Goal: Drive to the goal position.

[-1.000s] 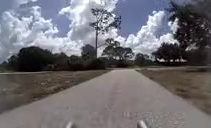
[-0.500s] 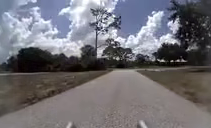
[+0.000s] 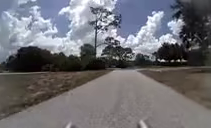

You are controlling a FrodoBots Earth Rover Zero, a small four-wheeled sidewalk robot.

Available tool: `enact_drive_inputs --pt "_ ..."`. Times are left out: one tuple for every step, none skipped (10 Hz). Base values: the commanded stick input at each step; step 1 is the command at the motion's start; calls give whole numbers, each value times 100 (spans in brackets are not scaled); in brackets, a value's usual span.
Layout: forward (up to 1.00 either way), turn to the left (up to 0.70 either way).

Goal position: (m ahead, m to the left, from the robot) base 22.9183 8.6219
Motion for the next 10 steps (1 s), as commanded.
enact_drive_inputs --pt "100 -40" --pt "100 -40" --pt "100 -25" --pt "100 -2" --pt "100 0" --pt "100 0" --pt "100 0" --pt "100 0" --pt "100 0" --pt "100 0"
